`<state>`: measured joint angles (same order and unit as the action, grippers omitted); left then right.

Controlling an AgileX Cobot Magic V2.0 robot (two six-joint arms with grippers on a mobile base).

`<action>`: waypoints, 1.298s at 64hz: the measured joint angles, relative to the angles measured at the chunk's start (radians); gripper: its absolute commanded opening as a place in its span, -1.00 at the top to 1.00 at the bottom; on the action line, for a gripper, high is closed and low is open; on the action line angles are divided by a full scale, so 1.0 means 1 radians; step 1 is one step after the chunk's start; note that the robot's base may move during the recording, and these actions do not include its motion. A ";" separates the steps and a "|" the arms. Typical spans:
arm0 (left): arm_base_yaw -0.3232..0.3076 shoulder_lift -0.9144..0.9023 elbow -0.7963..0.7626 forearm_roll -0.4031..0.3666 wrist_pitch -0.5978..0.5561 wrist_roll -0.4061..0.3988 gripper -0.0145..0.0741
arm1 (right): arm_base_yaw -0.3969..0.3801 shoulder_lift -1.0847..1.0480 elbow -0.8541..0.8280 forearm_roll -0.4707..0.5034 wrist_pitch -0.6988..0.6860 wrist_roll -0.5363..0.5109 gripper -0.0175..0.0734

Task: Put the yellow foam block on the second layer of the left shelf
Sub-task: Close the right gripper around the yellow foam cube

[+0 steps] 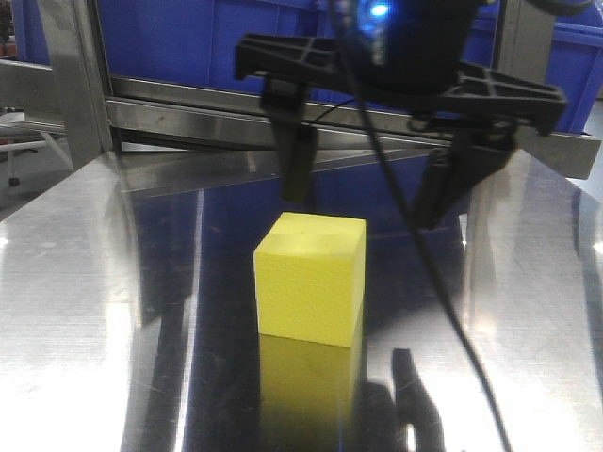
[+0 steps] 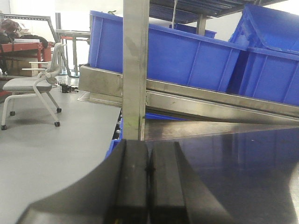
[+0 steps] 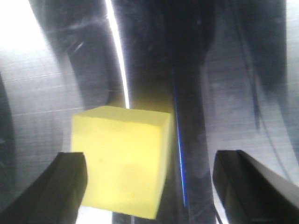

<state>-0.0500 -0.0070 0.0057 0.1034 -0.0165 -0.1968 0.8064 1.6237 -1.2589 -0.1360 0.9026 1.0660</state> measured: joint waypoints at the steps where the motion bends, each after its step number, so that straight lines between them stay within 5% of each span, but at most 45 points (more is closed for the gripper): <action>1: 0.000 0.000 0.000 0.000 0.000 0.000 0.36 | 0.002 0.005 -0.004 0.000 0.000 0.003 -0.76; 83: 0.000 0.000 0.000 0.000 0.000 0.000 0.36 | 0.046 0.159 -0.060 -0.008 -0.002 0.081 -0.76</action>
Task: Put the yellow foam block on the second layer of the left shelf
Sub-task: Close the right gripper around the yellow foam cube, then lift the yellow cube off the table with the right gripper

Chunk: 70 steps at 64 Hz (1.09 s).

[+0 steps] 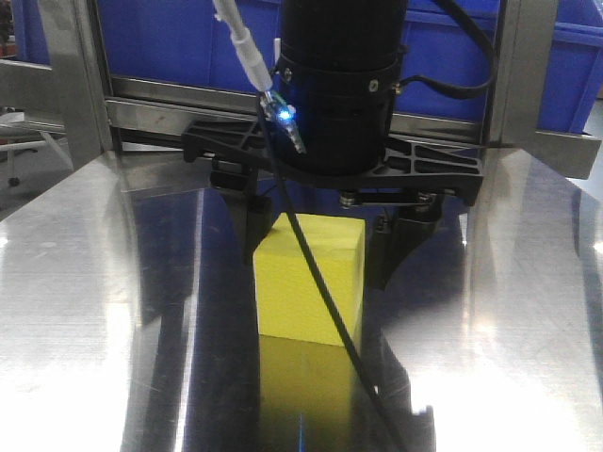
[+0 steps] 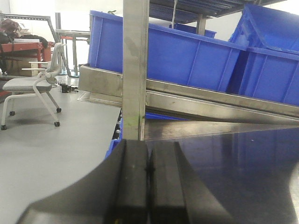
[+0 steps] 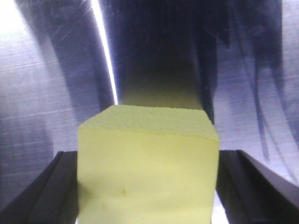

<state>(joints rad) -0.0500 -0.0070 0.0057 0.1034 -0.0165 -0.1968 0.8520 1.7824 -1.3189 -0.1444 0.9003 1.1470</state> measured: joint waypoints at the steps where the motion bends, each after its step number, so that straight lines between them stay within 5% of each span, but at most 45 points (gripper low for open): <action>1: 0.000 0.000 0.000 0.000 0.000 0.000 0.36 | 0.000 0.002 0.000 0.000 0.000 0.000 -0.76; 20: 0.000 0.000 0.000 0.000 0.000 0.000 0.36 | 0.001 0.005 0.000 -0.012 0.006 0.000 -0.73; 37: 0.000 0.000 0.000 0.000 0.000 0.000 0.36 | 0.001 0.007 -0.002 -0.013 0.020 0.000 -0.29; 54: 0.000 0.000 0.000 0.000 0.000 0.000 0.36 | 0.001 -0.029 -0.002 -0.017 0.047 0.000 -0.29; 59: 0.000 0.000 0.000 0.000 0.000 0.000 0.36 | -0.009 -0.084 0.007 -0.022 0.064 -0.029 -0.29; 70: 0.000 0.000 0.000 0.000 0.000 0.000 0.36 | -0.100 -0.247 0.100 -0.027 0.088 -0.263 -0.29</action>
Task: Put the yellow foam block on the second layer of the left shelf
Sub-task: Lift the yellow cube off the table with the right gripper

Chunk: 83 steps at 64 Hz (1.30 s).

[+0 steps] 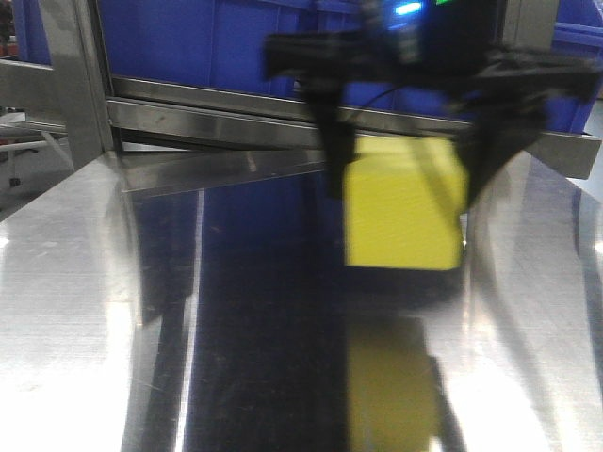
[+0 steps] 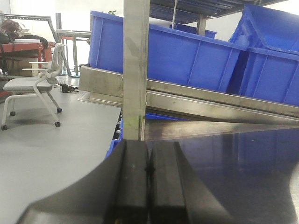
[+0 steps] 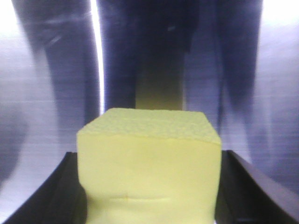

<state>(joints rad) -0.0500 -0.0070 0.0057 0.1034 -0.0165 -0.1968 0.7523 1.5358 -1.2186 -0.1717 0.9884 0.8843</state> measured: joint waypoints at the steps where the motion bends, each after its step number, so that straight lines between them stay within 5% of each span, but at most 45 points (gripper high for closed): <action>1: 0.000 0.000 0.000 0.000 0.000 0.000 0.36 | -0.015 -0.014 0.016 0.000 0.001 -0.036 -0.29; 19: 0.000 0.000 0.000 0.000 0.000 0.000 0.36 | -0.275 -0.305 0.255 0.024 -0.028 -0.518 -0.29; 26: 0.000 0.000 0.000 0.000 0.000 0.000 0.36 | -0.370 -0.401 0.336 0.055 -0.096 -0.605 -0.29; 51: 0.000 0.000 0.000 0.000 0.000 0.000 0.36 | -0.469 -0.781 0.627 0.083 -0.492 -0.634 -0.29; 68: 0.000 0.000 0.000 0.000 0.000 0.000 0.36 | -0.577 -1.011 0.750 0.077 -0.528 -0.636 -0.29; 83: 0.000 0.000 0.000 0.000 0.000 0.000 0.36 | -0.587 -1.174 0.776 0.004 -0.603 -0.636 -0.29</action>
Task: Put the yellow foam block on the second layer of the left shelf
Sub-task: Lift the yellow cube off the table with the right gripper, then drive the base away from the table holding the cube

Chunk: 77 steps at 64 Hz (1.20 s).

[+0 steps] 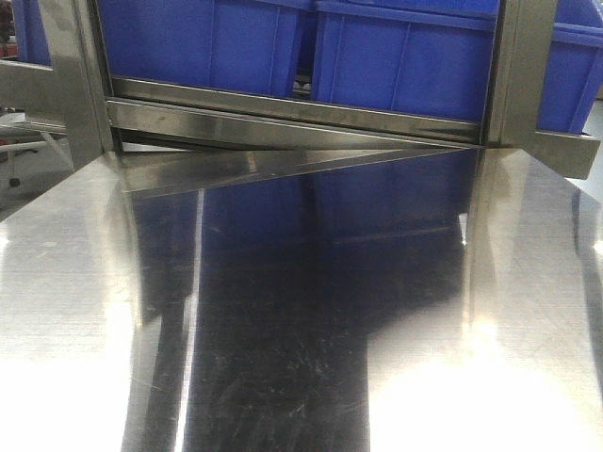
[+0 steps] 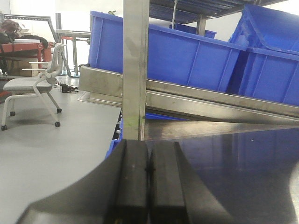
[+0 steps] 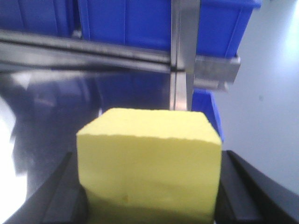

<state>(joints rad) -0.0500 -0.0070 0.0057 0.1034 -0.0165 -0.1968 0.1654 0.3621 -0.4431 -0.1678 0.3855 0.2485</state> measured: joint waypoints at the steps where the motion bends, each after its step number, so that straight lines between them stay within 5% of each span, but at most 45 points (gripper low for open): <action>1: 0.000 0.000 0.000 0.000 0.000 0.000 0.36 | 0.000 -0.011 0.000 -0.005 -0.003 0.000 -0.29; 17: 0.000 0.000 0.000 0.000 0.000 0.000 0.36 | 0.000 -0.063 0.019 -0.087 -0.014 0.000 -0.29; 77: 0.000 0.000 0.000 0.000 0.000 0.000 0.36 | 0.000 -0.065 0.021 -0.091 -0.014 0.000 -0.29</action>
<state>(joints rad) -0.0500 -0.0070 0.0057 0.1034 -0.0165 -0.1968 0.1654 0.2972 -0.4225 -0.2587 0.3717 0.2485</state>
